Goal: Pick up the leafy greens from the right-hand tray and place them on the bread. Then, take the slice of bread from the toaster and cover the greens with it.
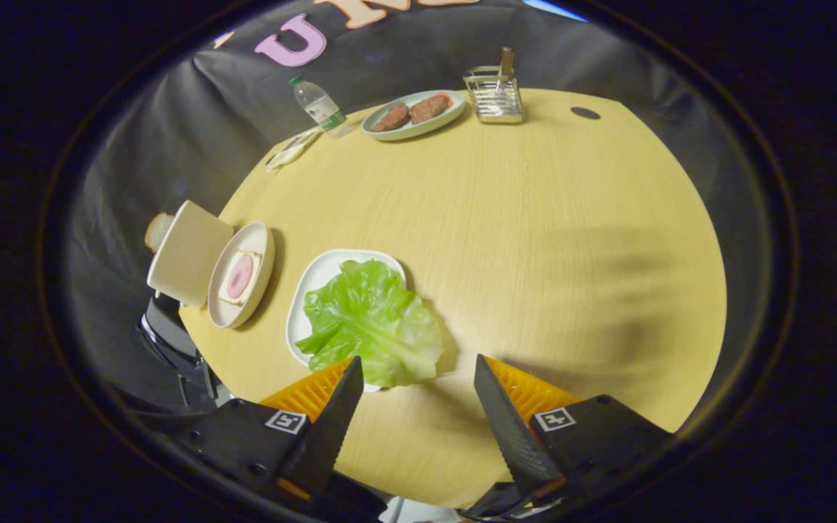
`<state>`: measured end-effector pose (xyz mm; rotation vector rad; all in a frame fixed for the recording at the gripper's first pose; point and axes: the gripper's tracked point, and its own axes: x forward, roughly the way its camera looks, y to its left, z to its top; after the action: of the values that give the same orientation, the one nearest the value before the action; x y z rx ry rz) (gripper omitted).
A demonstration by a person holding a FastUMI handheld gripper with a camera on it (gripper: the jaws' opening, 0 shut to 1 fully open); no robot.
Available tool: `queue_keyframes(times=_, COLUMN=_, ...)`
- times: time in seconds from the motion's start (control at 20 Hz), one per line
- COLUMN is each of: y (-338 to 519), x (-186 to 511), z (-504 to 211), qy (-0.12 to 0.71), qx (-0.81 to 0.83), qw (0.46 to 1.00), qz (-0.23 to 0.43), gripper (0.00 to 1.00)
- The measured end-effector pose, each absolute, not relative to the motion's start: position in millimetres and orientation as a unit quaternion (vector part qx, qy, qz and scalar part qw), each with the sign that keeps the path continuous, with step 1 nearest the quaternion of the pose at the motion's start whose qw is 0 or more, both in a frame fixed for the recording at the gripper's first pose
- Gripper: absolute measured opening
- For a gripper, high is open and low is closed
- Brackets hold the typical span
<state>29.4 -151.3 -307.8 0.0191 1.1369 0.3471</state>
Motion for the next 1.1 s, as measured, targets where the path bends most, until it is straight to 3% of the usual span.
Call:
queue_keyframes(times=0.5, y=-129, x=39, z=-325, qy=0.569, qx=0.055, qw=0.799, qz=0.186, gripper=0.74)
queue_keyframes(times=0.75, y=-124, x=39, z=-327, qy=0.573, qx=0.059, qw=0.798, qz=0.177, gripper=0.19)
queue_keyframes(times=0.9, y=-120, x=35, z=-322, qy=0.578, qx=0.052, qw=0.796, qz=0.173, gripper=0.08)
queue_keyframes(times=1.1, y=-112, x=35, z=-308, qy=0.574, qx=0.050, qw=0.799, qz=0.173, gripper=0.03)
